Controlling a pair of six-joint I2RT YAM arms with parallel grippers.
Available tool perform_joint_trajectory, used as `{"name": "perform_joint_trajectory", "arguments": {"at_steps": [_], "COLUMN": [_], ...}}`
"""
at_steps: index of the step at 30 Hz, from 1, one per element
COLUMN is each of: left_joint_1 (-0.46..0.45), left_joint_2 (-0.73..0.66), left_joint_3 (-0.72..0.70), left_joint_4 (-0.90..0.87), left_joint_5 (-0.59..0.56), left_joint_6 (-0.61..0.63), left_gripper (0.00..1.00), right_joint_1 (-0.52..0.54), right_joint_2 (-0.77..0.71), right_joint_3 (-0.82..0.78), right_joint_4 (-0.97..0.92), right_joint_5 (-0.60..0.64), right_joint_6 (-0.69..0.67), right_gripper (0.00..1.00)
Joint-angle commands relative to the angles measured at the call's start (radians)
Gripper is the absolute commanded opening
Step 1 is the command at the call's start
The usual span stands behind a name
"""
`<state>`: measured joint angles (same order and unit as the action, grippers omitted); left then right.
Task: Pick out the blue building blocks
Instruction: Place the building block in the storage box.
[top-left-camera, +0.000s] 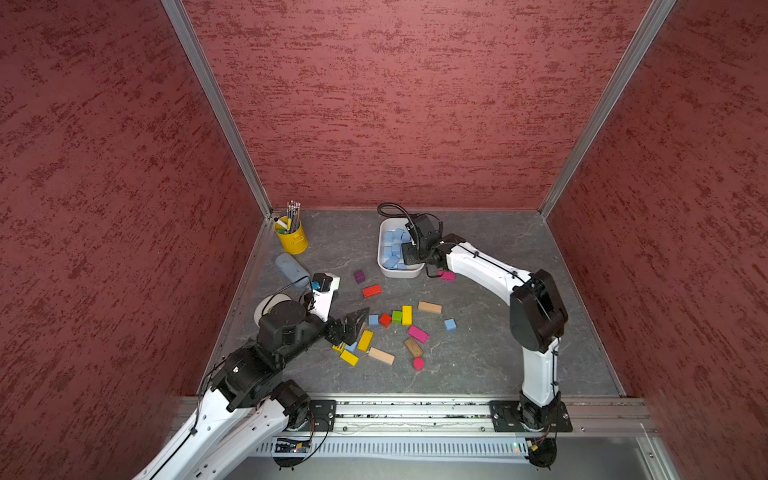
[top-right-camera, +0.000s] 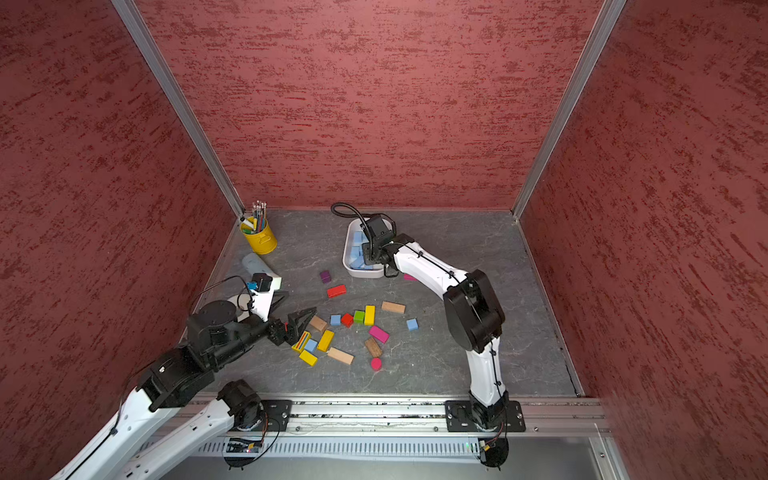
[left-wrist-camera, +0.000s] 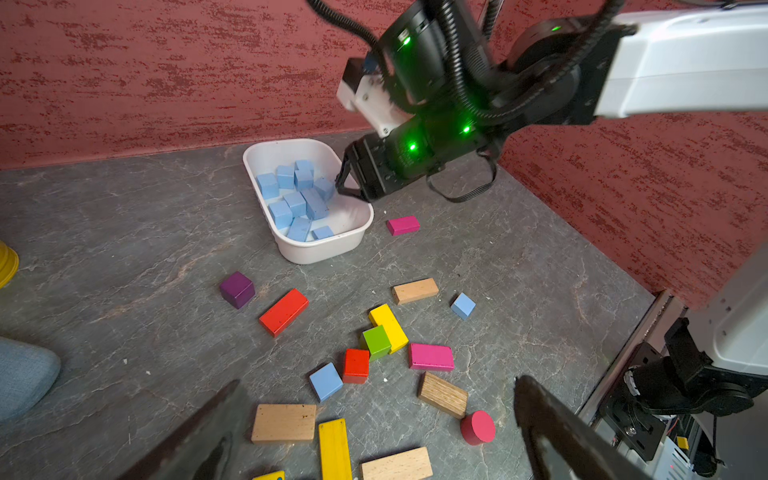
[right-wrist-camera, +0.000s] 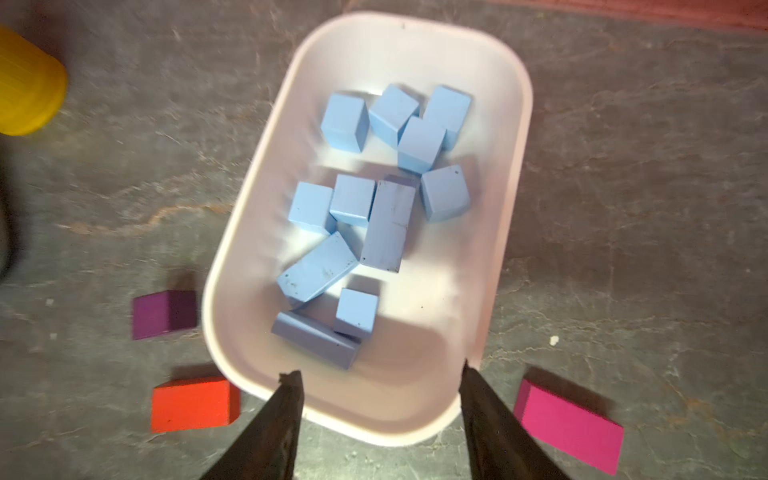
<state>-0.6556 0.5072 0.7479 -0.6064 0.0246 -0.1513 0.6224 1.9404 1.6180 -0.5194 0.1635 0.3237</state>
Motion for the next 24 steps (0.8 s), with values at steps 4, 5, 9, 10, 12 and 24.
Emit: {"name": "perform_joint_trajectory", "arguments": {"at_steps": [4,5,9,10,12,24], "left_joint_1": [-0.001,-0.001,-0.001,0.001,0.002,0.001], "left_joint_2": [0.035,0.039,0.049,0.051,0.054,0.079], "left_joint_3": [0.009,0.010,0.013,0.012,0.012,0.013], "left_joint_4": [-0.006,-0.007,-0.007,-0.007,-0.007,0.001], "left_joint_5": [0.006,0.005,0.004,0.003,0.002,0.012], "left_joint_6": [0.002,0.002,0.004,0.004,0.004,0.004], "left_gripper": [1.00,1.00,1.00,0.99,1.00,1.00], "right_joint_1": [-0.005,-0.004,-0.004,-0.004,-0.004,-0.004], "right_joint_2": [-0.163,-0.187,-0.274,-0.297,-0.336,-0.527], "right_joint_3": [-0.155,-0.183,-0.289,-0.321,-0.372,-0.622], "right_joint_4": [0.080,0.083,0.097,0.101,0.104,0.082], "right_joint_5": [-0.007,-0.006,0.006,0.010,0.017,0.037], "right_joint_6": [0.026,0.029,0.048,0.053,0.064,0.147], "right_gripper": [0.67,0.68,0.71,0.72,0.74,0.80]}}
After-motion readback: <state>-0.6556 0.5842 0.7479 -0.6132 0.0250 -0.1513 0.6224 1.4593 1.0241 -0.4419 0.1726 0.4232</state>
